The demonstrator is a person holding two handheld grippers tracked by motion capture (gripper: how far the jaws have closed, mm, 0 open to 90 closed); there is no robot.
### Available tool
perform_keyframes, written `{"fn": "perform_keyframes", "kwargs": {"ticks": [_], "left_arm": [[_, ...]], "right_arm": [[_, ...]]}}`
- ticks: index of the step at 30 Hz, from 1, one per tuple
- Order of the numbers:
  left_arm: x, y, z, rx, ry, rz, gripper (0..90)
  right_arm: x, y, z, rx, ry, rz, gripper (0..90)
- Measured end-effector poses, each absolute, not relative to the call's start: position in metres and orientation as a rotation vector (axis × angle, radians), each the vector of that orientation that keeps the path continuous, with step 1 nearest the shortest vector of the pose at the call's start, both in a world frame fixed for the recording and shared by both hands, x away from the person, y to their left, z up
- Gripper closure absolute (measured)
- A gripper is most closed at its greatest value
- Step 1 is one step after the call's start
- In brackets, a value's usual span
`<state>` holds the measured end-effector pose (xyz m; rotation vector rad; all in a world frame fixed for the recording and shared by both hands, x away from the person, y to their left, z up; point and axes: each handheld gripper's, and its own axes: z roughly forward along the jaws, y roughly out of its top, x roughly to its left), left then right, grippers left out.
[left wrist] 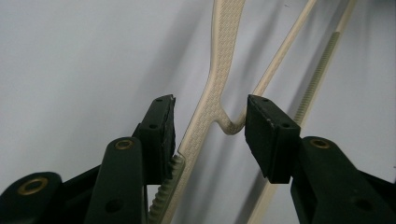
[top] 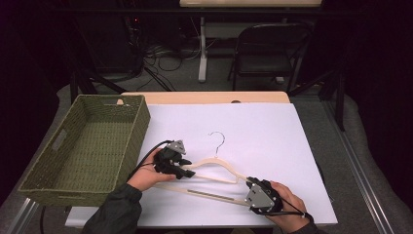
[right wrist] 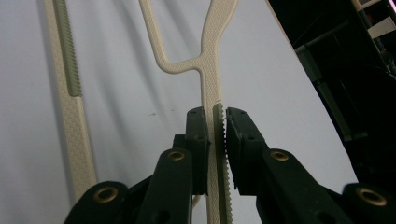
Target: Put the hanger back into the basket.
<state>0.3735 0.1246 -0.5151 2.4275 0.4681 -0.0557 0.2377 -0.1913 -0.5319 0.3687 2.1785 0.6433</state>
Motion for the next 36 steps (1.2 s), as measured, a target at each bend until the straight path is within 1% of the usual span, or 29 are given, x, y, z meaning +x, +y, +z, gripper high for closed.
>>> {"fn": "perform_keyframes", "kwargs": {"ticks": [3, 5, 7, 8, 10, 13, 15, 17, 19, 24, 32, 36], "left_arm": [[0.369, 0.126, -0.512, 2.430, 0.443, -0.050, 59.3], [0.365, 0.126, -0.511, 2.432, 0.426, -0.054, 60.7], [0.360, 0.126, -0.507, 2.442, 0.388, -0.057, 64.7], [0.359, 0.126, -0.507, 2.447, 0.385, -0.076, 67.3], [0.355, 0.126, -0.507, 2.443, 0.357, -0.102, 69.8], [0.355, 0.128, -0.505, 2.433, 0.348, -0.141, 73.1], [0.355, 0.131, -0.504, 2.403, 0.338, -0.203, 76.5], [0.355, 0.133, -0.502, 2.374, 0.332, -0.265, 79.6], [0.355, 0.134, -0.501, 2.367, 0.323, -0.291, 82.1], [0.352, 0.134, -0.499, 2.334, 0.311, -0.338, 86.8], [0.356, 0.138, -0.501, 2.275, 0.389, -0.349, 87.6], [0.359, 0.141, -0.502, 2.254, 0.431, -0.378, 87.7]], "right_arm": [[0.239, -0.191, -0.531, 0.379, 2.164, 0.646, 79.2], [0.239, -0.192, -0.530, 0.390, 2.156, 0.652, 79.1], [0.239, -0.193, -0.530, 0.398, 2.142, 0.648, 79.3], [0.239, -0.193, -0.530, 0.399, 2.126, 0.659, 90.0], [0.238, -0.193, -0.527, 0.396, 2.110, 0.663, 87.4], [0.238, -0.192, -0.525, 0.409, 2.121, 0.709, 78.5], [0.238, -0.193, -0.525, 0.425, 2.117, 0.743, 72.8], [0.237, -0.195, -0.524, 0.444, 2.112, 0.762, 69.7], [0.237, -0.199, -0.521, 0.473, 2.103, 0.804, 67.2], [0.236, -0.206, -0.518, 0.529, 2.090, 0.855, 64.5], [0.236, -0.211, -0.516, 0.556, 2.078, 0.876, 63.7], [0.236, -0.211, -0.517, 0.558, 2.079, 0.871, 63.7]]}}
